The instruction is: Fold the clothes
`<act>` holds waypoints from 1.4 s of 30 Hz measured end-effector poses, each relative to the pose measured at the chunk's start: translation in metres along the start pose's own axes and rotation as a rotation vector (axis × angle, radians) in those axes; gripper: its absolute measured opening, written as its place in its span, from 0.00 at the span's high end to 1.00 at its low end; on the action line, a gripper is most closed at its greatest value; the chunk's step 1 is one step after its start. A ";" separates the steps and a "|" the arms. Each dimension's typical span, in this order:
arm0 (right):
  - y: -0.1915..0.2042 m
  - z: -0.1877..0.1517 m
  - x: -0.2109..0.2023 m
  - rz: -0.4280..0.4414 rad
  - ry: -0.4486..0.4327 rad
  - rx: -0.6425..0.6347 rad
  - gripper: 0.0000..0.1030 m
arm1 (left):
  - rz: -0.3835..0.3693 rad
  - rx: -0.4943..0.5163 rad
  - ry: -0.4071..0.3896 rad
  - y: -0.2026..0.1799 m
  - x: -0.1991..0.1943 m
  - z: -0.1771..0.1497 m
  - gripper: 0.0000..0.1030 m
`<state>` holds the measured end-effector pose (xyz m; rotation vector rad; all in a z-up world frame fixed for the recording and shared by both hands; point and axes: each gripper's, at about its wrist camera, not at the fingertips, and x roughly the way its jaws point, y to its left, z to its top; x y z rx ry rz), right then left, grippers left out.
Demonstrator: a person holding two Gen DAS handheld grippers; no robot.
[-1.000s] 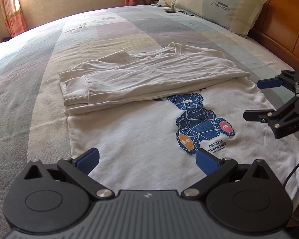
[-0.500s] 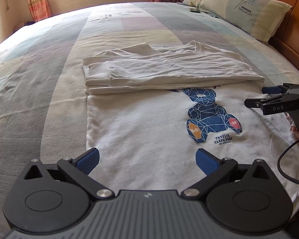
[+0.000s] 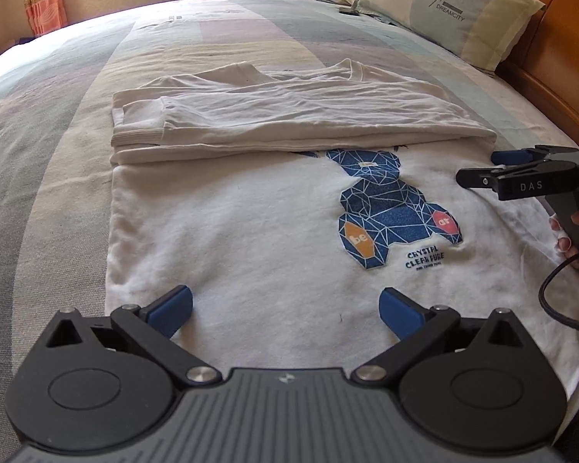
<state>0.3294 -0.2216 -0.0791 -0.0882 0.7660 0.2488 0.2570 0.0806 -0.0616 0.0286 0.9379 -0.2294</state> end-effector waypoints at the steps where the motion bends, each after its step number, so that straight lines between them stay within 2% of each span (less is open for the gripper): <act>1: 0.000 0.000 0.000 -0.002 -0.001 0.000 0.00 | -0.002 0.000 0.003 0.002 0.000 -0.002 0.01; 6: 0.001 0.000 0.001 -0.008 0.000 0.000 0.00 | -0.011 -0.019 -0.058 0.018 -0.005 0.022 0.01; 10: 0.002 0.000 0.002 -0.013 -0.002 0.003 0.00 | 0.002 0.005 -0.095 0.026 0.013 0.052 0.01; 12: 0.002 0.000 0.002 -0.013 -0.002 0.003 0.00 | -0.008 -0.037 -0.063 0.037 0.032 0.061 0.01; 15: 0.002 0.000 0.002 -0.012 -0.001 0.003 0.00 | 0.050 -0.114 -0.034 0.056 0.053 0.061 0.02; 20: 0.002 -0.002 0.001 -0.012 -0.010 0.007 0.00 | 0.062 -0.133 -0.078 0.057 0.030 0.058 0.02; 23: 0.003 -0.002 0.001 -0.015 -0.014 0.010 0.00 | 0.019 -0.045 -0.086 0.040 0.009 0.051 0.02; 26: 0.003 -0.002 0.002 -0.020 -0.016 0.010 0.00 | -0.030 0.020 -0.044 0.022 0.000 0.034 0.01; 29: 0.003 0.000 0.002 -0.020 -0.002 0.007 0.00 | -0.024 0.049 0.048 0.012 0.009 0.011 0.01; 35: 0.017 0.008 -0.010 -0.008 0.065 0.024 0.00 | 0.037 0.109 0.018 0.007 -0.013 -0.010 0.01; 40: 0.034 0.013 -0.026 0.007 0.117 0.053 0.00 | -0.005 0.097 -0.032 0.010 -0.029 -0.017 0.01; 42: 0.050 0.008 -0.032 0.060 0.123 0.061 0.00 | -0.026 0.096 -0.032 0.011 -0.030 -0.022 0.01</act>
